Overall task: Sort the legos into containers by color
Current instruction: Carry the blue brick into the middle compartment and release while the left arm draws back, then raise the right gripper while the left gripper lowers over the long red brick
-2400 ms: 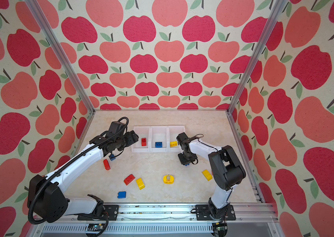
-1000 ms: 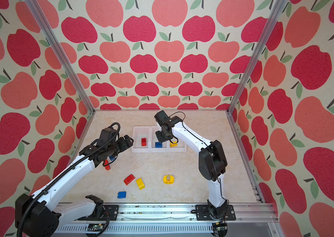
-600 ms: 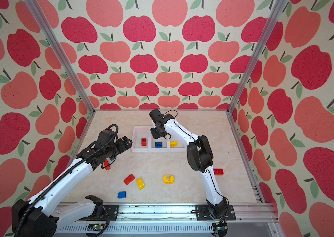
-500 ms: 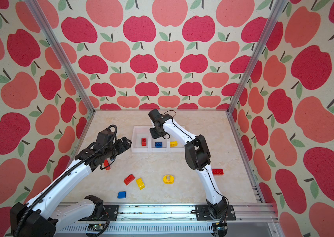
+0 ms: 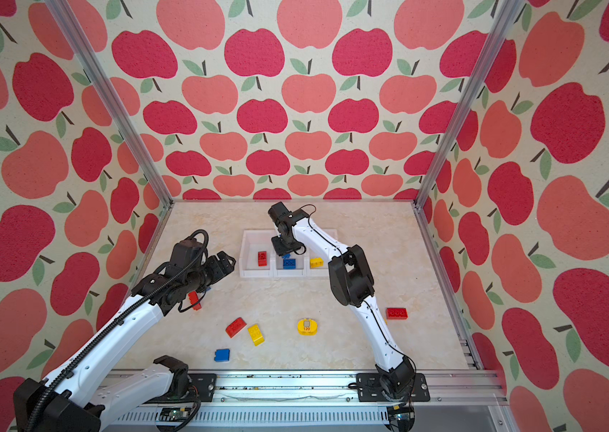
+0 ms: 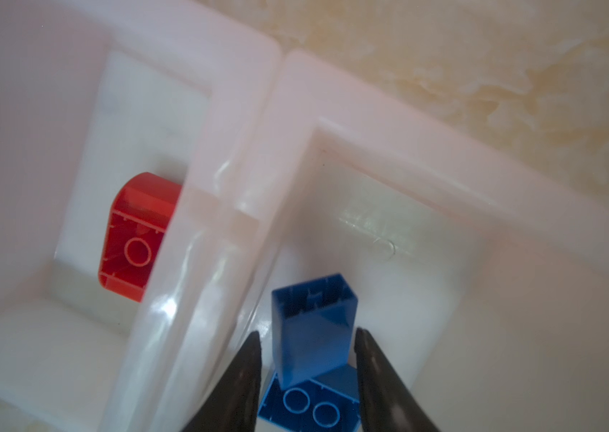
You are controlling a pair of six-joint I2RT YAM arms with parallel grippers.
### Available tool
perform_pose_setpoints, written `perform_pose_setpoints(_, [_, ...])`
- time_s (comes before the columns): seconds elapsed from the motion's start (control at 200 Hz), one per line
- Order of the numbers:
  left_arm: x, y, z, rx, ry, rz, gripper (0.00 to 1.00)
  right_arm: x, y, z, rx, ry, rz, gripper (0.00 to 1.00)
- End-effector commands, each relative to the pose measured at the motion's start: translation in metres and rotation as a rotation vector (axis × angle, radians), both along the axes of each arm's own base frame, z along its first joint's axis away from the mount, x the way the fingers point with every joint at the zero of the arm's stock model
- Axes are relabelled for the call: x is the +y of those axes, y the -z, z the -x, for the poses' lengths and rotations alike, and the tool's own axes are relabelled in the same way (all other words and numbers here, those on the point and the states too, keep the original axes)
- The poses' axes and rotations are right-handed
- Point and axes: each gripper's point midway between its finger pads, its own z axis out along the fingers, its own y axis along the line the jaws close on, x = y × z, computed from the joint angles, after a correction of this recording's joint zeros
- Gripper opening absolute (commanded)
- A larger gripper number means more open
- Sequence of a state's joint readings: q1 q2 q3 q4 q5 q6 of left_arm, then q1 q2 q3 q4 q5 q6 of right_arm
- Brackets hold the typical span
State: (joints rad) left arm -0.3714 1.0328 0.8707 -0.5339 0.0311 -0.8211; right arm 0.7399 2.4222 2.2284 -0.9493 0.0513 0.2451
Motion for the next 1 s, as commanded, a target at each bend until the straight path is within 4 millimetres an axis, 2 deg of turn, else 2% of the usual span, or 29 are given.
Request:
perform_pose_setpoints(0.0, [0.010,0.007,0.007,0.027,-0.024,-0.022,0.91,0.001,-0.005,0.004,0.015,0.006,0.003,0.47])
perform_pose_setpoints(0.19, [0.019,0.012,0.010,0.056,-0.050,-0.039,0.91,0.001,-0.012,0.005,0.009,0.006,-0.001,0.49])
perform_pose_setpoints(0.375, [0.037,0.020,0.021,0.125,-0.107,-0.097,0.89,-0.003,-0.026,0.010,0.008,0.009,-0.007,0.51])
perform_pose_setpoints(0.755, [0.081,0.035,0.049,0.312,-0.192,-0.253,0.86,-0.014,-0.065,0.032,0.014,0.004,-0.061,0.73])
perform_pose_setpoints(0.996, [0.099,0.046,0.055,0.424,-0.174,-0.329,0.82,-0.028,-0.089,0.056,0.047,0.010,-0.102,0.78])
